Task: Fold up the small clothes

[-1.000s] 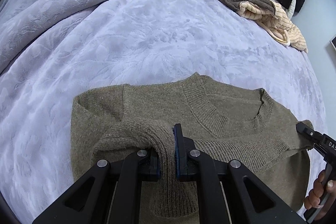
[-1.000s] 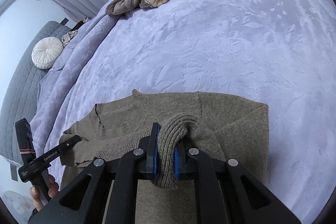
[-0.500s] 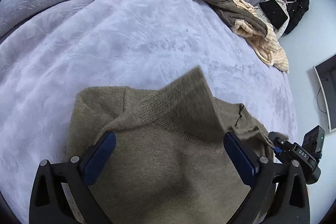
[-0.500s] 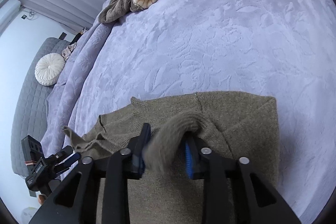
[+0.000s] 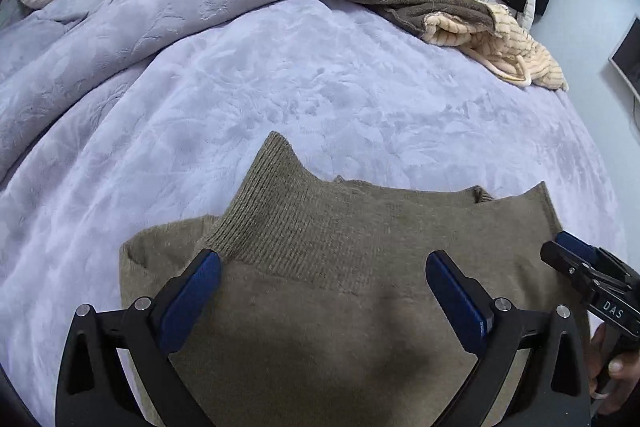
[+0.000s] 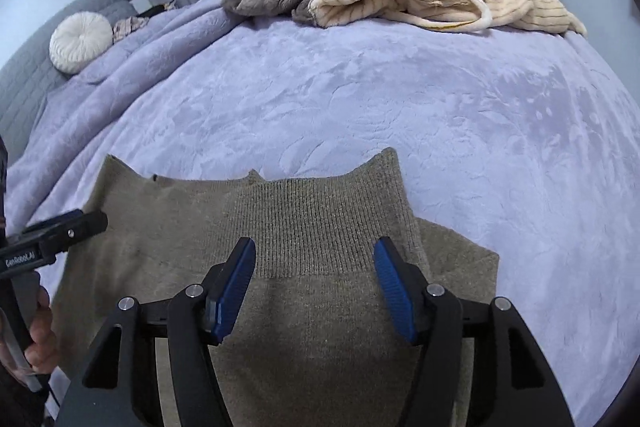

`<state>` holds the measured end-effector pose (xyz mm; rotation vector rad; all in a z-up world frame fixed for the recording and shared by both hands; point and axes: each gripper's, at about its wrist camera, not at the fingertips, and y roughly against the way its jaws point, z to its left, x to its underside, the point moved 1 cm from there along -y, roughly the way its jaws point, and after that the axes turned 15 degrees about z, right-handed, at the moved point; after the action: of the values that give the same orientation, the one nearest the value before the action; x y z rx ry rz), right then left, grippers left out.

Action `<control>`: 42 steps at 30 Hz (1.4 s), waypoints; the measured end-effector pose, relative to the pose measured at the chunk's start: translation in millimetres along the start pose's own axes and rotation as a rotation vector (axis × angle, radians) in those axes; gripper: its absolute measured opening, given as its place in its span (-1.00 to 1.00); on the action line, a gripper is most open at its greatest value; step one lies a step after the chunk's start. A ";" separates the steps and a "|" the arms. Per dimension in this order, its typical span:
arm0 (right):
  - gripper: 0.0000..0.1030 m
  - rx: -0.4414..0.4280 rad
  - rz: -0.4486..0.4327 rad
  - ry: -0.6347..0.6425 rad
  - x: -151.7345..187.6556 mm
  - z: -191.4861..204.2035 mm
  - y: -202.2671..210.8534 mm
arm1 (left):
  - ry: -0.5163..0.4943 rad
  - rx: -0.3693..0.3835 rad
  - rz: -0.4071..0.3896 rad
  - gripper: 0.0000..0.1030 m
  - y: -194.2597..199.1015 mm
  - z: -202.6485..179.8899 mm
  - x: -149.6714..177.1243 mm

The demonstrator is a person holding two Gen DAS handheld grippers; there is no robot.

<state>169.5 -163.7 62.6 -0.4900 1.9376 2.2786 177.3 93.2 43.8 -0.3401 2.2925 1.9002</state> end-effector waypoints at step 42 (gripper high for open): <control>0.39 0.145 0.037 0.160 174.4 35.7 31.9 | -0.087 -0.097 -0.008 1.00 15.1 17.3 183.3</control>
<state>-10.1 -156.1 42.7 -0.6420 2.1849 2.1592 -3.9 97.9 8.4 -0.2716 2.1470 1.9854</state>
